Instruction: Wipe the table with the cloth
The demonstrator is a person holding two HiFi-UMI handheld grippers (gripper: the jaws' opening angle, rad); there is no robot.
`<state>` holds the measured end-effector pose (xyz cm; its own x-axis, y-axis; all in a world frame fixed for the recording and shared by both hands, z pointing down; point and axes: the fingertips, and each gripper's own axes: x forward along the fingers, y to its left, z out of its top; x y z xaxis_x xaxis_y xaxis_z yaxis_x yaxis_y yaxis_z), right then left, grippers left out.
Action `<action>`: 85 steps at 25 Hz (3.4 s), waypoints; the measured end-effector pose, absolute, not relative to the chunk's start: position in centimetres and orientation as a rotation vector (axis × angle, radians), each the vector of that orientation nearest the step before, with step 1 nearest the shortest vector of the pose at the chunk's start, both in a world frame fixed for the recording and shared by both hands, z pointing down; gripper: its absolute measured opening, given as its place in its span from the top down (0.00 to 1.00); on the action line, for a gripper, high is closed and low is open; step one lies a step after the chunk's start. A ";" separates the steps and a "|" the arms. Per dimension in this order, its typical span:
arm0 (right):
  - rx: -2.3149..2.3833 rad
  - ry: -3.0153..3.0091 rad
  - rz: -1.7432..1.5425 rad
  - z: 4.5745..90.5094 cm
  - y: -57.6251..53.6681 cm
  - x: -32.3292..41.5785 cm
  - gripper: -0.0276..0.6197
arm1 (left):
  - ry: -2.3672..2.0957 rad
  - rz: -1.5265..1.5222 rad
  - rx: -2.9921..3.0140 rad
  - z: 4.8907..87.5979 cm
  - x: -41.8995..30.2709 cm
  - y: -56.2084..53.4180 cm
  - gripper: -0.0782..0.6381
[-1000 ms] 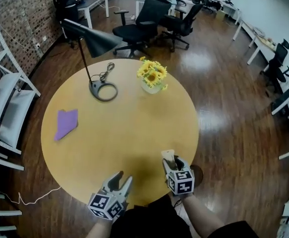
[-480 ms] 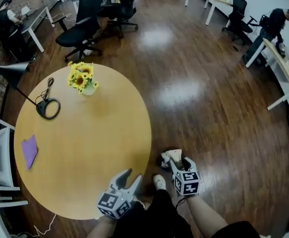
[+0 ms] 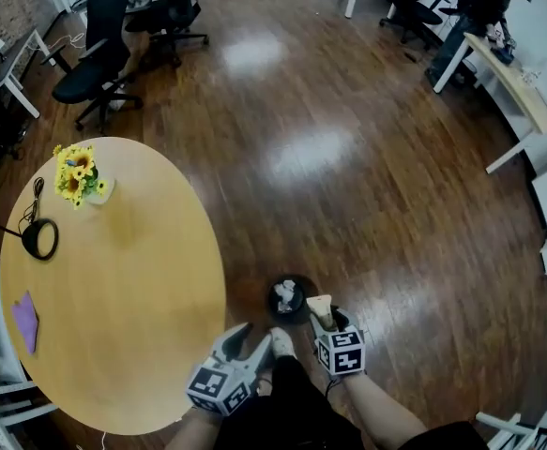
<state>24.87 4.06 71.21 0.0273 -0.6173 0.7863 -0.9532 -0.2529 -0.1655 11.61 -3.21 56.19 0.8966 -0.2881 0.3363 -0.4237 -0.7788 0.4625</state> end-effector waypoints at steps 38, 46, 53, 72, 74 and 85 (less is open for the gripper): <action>1.758 -1.558 1.293 81.6 4.5 26.9 0.48 | -0.558 0.525 2.292 65.1 13.3 0.3 0.64; 1.775 -1.590 1.274 80.6 4.4 26.3 0.48 | -0.588 0.504 2.298 64.7 12.3 0.3 0.64; 1.882 -1.704 1.183 74.7 3.0 25.9 0.50 | -0.612 0.418 2.384 61.2 12.1 -0.8 0.71; 1.948 -2.340 0.618 48.4 -7.4 18.3 0.95 | -1.390 -0.160 2.460 41.6 -10.6 -8.4 0.89; 1.917 -2.393 0.611 47.3 -8.3 16.5 0.95 | -1.490 -0.235 2.390 40.8 -14.4 -8.1 0.89; 1.796 -2.555 0.602 45.4 -9.8 11.2 0.95 | -1.746 -0.366 2.225 40.7 -24.8 -4.1 0.89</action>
<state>11.16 -9.84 45.44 -0.3616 -0.9144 0.1819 -0.8995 0.2908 -0.3262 -24.79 -4.10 40.74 0.2339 -0.9720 -0.0213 -0.8988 -0.2245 0.3766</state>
